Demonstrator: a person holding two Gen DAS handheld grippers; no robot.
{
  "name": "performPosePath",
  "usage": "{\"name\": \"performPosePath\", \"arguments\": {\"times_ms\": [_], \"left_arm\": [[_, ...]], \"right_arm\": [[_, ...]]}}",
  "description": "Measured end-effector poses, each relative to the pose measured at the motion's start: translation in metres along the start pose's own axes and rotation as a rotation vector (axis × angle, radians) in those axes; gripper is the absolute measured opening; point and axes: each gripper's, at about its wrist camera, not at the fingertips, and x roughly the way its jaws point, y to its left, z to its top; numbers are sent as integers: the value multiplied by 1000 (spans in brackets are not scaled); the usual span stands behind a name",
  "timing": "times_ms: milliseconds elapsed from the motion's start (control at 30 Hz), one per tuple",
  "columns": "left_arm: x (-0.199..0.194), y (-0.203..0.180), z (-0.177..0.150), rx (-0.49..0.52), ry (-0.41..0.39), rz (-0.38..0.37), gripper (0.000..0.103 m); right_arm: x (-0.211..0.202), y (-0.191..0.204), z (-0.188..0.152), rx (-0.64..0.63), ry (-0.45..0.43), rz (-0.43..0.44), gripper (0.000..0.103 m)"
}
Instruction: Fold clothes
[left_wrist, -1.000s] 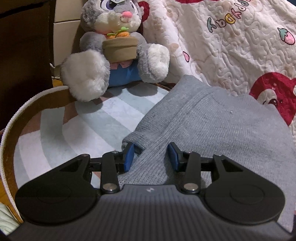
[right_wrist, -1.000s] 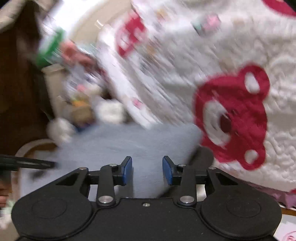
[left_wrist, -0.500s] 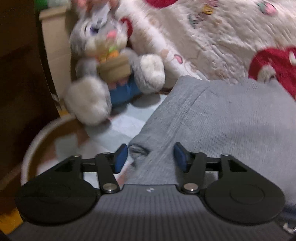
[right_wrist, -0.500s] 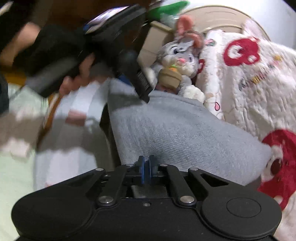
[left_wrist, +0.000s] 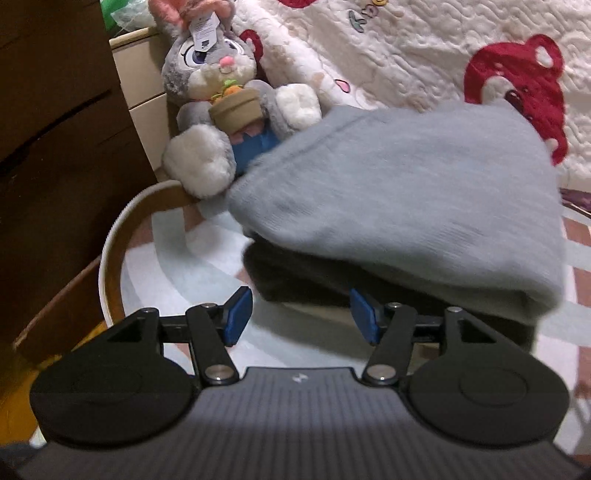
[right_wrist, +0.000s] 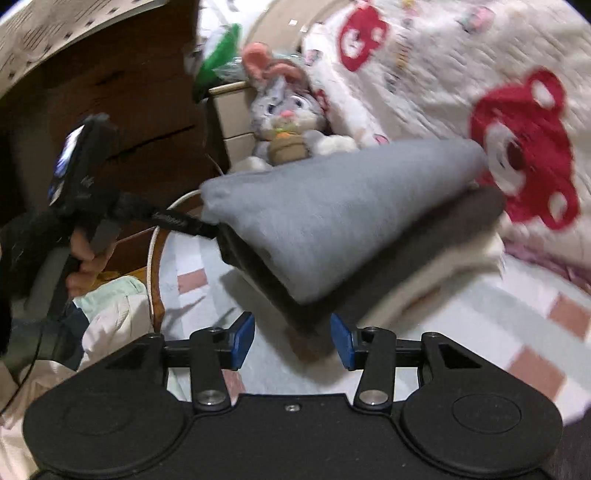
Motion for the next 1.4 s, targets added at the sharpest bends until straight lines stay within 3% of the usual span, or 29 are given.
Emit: {"name": "performPosePath", "arguments": {"times_ms": [133, 200, 267, 433, 533, 567, 667, 867, 1000, 1100, 1267, 1400], "left_arm": [[-21, -34, -5, 5, 24, -47, 66], [-30, -57, -6, 39, 11, -60, 82], [-37, -83, -10, 96, -11, -47, 89], [-54, -137, -22, 144, 23, -55, 91], [-68, -158, -28, 150, 60, -48, 96], [-74, -160, -32, 125, 58, -14, 98], [-89, -160, -44, 18, 74, 42, 102], [-115, -172, -62, 55, 109, 105, 102], [-139, -167, -71, 65, 119, 90, 102], [-158, -161, -75, 39, 116, 77, 102], [-179, -157, -80, 66, 79, 156, 102], [-194, -156, -84, 61, 100, 93, 102]], "right_arm": [[-23, -15, -4, 44, -29, -35, 51], [-33, -24, -7, 62, -40, -57, 52], [-43, -33, -10, 75, -50, -87, 52], [-69, -49, -22, 111, -52, -140, 53], [-91, -56, -29, 143, -86, -131, 66], [-97, -59, -31, 168, -100, -115, 71], [-102, -59, -32, 194, -99, -122, 71], [-109, -39, -32, 168, -60, -161, 72], [-114, -20, -27, 130, -16, -183, 73], [-131, -5, -27, 148, -32, -190, 74], [-155, 10, -28, 169, -25, -233, 84], [-172, 20, -28, 170, -11, -254, 84]]}}
